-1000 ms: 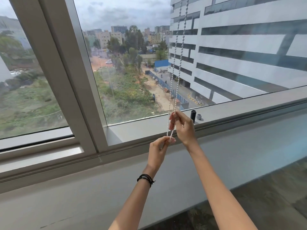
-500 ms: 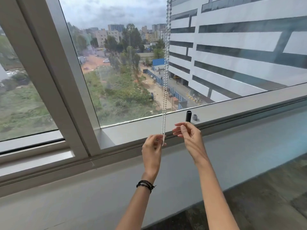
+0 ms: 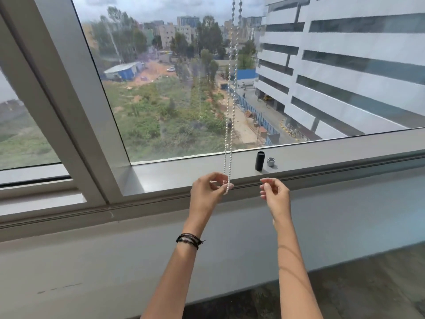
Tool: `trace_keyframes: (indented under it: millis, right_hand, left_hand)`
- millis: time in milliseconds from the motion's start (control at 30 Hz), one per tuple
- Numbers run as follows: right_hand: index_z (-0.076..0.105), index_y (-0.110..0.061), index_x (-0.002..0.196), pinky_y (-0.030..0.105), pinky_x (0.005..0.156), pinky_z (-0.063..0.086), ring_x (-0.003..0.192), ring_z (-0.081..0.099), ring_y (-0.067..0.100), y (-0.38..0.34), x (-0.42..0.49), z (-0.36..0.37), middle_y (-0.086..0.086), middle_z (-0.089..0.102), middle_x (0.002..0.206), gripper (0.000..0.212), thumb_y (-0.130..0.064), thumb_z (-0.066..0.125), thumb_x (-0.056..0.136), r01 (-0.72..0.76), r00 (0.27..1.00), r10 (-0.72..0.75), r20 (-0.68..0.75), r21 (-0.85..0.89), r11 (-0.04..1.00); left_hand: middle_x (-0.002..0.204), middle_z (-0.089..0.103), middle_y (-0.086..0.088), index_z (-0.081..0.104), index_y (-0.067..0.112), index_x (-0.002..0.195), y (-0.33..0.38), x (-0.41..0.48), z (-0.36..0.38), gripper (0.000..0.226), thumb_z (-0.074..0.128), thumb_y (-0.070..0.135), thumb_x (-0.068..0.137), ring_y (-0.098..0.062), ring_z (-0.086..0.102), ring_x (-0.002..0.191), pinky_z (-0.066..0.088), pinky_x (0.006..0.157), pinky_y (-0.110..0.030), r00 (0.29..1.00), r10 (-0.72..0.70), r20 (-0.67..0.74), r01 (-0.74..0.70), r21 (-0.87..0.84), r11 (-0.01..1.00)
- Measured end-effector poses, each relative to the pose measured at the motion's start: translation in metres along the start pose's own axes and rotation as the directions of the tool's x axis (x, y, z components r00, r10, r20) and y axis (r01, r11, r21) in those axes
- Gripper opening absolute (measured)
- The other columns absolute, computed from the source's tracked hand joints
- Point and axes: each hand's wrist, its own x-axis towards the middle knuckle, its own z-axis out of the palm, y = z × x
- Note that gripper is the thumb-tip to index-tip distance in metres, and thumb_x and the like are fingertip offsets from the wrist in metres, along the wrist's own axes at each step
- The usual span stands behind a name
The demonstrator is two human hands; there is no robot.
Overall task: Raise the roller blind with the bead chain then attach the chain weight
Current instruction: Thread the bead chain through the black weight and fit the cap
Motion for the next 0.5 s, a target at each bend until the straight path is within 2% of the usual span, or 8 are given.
trace_keyframes:
  millis: [100, 167, 267, 367, 500]
  right_hand:
    - [0.063, -0.004, 0.093, 0.031, 0.073, 0.05, 0.074, 0.058, 0.017, 0.002, 0.02, 0.001, 0.007, 0.063, 0.083, 0.013, -0.001, 0.05, 0.09, 0.027, 0.998, -0.029, -0.047, -0.038, 0.999]
    - [0.063, -0.004, 0.098, 0.03, 0.079, 0.048, 0.082, 0.058, 0.02, 0.001, 0.031, 0.003, 0.013, 0.065, 0.096, 0.013, -0.003, 0.054, 0.088, 0.057, 0.996, -0.064, -0.065, -0.108, 0.993]
    - [0.062, -0.004, 0.107, 0.033, 0.085, 0.046, 0.094, 0.058, 0.025, 0.001, 0.044, 0.006, 0.018, 0.059, 0.114, 0.02, -0.007, 0.059, 0.087, 0.087, 0.993, -0.101, -0.06, -0.197, 0.977]
    - [0.061, -0.006, 0.113, 0.038, 0.096, 0.041, 0.116, 0.05, 0.031, 0.003, 0.052, 0.011, 0.016, 0.055, 0.122, 0.029, -0.013, 0.062, 0.085, 0.102, 0.99, -0.129, -0.059, -0.336, 0.936]
    - [0.058, -0.003, 0.116, 0.042, 0.096, 0.039, 0.114, 0.049, 0.033, 0.002, 0.062, 0.021, 0.017, 0.057, 0.119, 0.036, -0.015, 0.065, 0.083, 0.158, 0.984, -0.179, -0.006, -0.445, 0.881]
  left_hand:
    - [0.087, 0.074, -0.007, 0.072, 0.01, 0.089, 0.003, 0.004, 0.011, 0.018, 0.078, 0.007, 0.073, -0.01, 0.066, 0.071, 0.054, 0.071, -0.025, 1.0, -0.005, -0.01, 0.005, 0.019, 1.0]
    - [0.086, 0.073, -0.009, 0.072, 0.007, 0.088, 0.006, 0.005, 0.018, 0.016, 0.075, 0.001, 0.074, -0.011, 0.066, 0.071, 0.055, 0.071, -0.025, 0.999, -0.015, -0.036, 0.015, 0.008, 1.0]
    - [0.08, 0.071, -0.002, 0.072, 0.011, 0.086, 0.009, 0.008, 0.027, 0.015, 0.068, -0.002, 0.078, -0.002, 0.064, 0.064, 0.055, 0.067, -0.019, 0.997, -0.009, -0.07, 0.011, 0.028, 1.0]
    - [0.086, 0.073, 0.0, 0.072, 0.013, 0.091, 0.009, 0.012, 0.032, 0.016, 0.069, 0.003, 0.079, -0.013, 0.069, 0.073, 0.058, 0.074, -0.032, 0.995, -0.043, -0.088, 0.048, 0.06, 0.997]
    - [0.088, 0.073, 0.006, 0.071, 0.023, 0.091, 0.007, 0.012, 0.041, 0.02, 0.068, 0.008, 0.078, -0.014, 0.07, 0.077, 0.058, 0.076, -0.039, 0.985, -0.078, -0.156, 0.09, 0.072, 0.993]
